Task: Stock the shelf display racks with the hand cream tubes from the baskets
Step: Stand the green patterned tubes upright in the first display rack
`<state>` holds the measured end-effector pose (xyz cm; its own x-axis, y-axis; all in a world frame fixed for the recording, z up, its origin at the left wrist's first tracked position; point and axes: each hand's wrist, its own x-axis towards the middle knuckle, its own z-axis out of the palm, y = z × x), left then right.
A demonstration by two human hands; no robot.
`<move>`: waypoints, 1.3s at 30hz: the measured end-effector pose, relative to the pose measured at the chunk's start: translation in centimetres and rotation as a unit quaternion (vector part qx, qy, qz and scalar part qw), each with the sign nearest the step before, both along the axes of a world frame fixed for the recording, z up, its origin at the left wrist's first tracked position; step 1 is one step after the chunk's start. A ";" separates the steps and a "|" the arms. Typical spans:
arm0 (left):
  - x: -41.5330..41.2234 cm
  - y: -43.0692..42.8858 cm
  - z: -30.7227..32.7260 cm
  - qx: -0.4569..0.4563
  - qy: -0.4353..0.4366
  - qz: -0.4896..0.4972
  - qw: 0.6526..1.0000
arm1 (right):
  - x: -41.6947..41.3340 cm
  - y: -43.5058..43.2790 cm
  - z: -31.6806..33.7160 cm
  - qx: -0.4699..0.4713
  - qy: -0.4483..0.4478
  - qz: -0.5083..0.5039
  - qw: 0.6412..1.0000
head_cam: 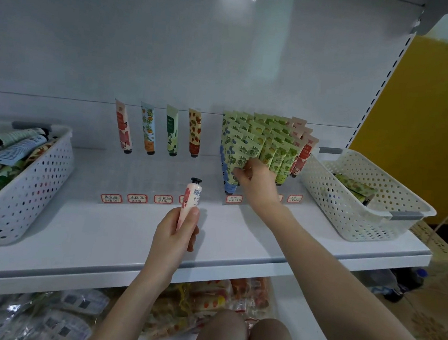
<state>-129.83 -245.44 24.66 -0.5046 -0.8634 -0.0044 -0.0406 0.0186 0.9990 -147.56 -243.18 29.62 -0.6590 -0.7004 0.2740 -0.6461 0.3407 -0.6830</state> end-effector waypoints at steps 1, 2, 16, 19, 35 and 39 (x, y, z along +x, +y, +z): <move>0.0 -0.1 -0.1 -0.001 0.001 0.000 1.000 | 0.0 -0.2 0.1 0.005 0.008 0.001 1.000; 0.0 -0.1 -0.1 -0.001 0.001 0.001 1.000 | -0.1 -0.3 0.2 0.008 0.017 0.003 1.000; 0.1 -0.1 -0.2 -0.006 -0.002 -0.004 1.000 | -0.2 0.6 -0.1 -0.023 -0.030 0.002 0.999; 0.0 0.0 -0.1 -0.014 -0.003 -0.005 1.000 | -0.3 0.6 -0.3 -0.015 -0.032 -0.005 0.999; 0.1 0.1 0.0 -0.010 0.007 -0.017 1.000 | -0.1 0.2 -0.4 -0.006 -0.037 0.006 0.999; 0.1 0.0 0.0 -0.008 0.006 -0.015 1.000 | -0.1 0.4 -0.3 -0.010 -0.032 0.007 0.999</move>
<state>-129.77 -245.40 24.66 -0.5308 -0.8474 0.0153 -0.0271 0.0350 0.9990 -147.62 -242.73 29.28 -0.6653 -0.7052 0.2451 -0.6057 0.3180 -0.7294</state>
